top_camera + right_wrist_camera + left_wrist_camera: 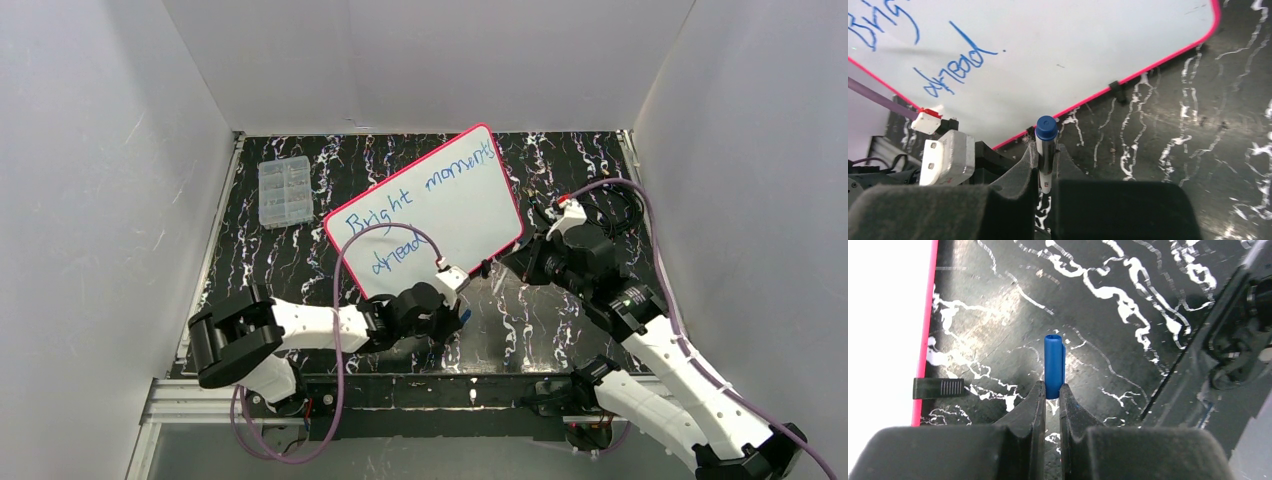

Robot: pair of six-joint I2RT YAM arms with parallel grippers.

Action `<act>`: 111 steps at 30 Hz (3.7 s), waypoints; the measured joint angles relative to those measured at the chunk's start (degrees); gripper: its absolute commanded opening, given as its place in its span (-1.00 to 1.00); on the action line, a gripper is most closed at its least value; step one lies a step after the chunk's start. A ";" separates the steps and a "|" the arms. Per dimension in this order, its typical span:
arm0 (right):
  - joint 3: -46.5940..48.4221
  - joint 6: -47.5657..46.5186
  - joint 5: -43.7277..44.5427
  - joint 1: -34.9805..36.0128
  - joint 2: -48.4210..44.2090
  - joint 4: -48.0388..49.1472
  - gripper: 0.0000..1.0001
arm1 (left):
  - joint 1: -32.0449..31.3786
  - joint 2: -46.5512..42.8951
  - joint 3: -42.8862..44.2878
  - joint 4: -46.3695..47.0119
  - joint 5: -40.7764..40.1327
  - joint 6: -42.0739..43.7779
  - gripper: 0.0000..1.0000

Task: Write a sentence on the whiteboard
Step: Pick up the pen cap from the center of the board, then insert the whiteboard marker without the cap into the pen cap.

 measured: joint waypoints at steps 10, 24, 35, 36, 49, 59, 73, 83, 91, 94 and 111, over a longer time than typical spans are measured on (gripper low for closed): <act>-6.36 4.02 -6.99 -0.02 0.22 5.46 -0.97 | -0.50 -5.31 -4.00 8.57 3.02 1.81 -1.00; -7.45 4.31 -7.30 -0.02 0.33 7.04 -0.97 | -2.10 -6.93 -5.20 11.56 3.63 2.45 -1.00; -7.74 4.46 -7.30 -0.02 0.37 7.13 -0.97 | -2.97 -7.48 -5.20 11.89 3.63 2.54 -1.00; -7.74 4.46 -7.30 -0.02 0.37 7.13 -0.97 | -3.02 -7.48 -5.20 11.89 3.63 2.54 -1.00; -8.66 4.70 -8.48 -0.02 0.74 8.26 -0.97 | -3.10 -7.61 -5.20 11.91 2.73 2.54 -1.00; -9.38 5.29 -10.12 -0.02 1.40 9.16 -0.97 | -3.10 -7.63 -5.20 11.91 2.69 2.71 -1.00; -11.15 5.95 -13.03 -0.24 2.38 11.47 -0.97 | -3.15 -7.63 -5.20 12.09 1.46 2.71 -1.00; -16.00 7.48 -13.90 -0.59 -0.52 16.46 -0.97 | -3.48 -7.37 -4.50 10.08 0.28 2.45 -1.00; -19.30 8.98 -14.10 -0.72 -3.74 19.15 -0.97 | -3.48 -6.60 -2.86 9.66 -0.31 2.23 -1.00; -19.91 9.09 -14.10 -0.74 -4.46 20.00 -0.97 | -3.48 -6.45 -2.54 9.57 -0.44 2.19 -1.00; -21.73 9.16 -13.90 -0.76 -4.85 22.25 -0.97 | -2.60 -6.40 -2.03 8.33 -0.22 1.81 -1.00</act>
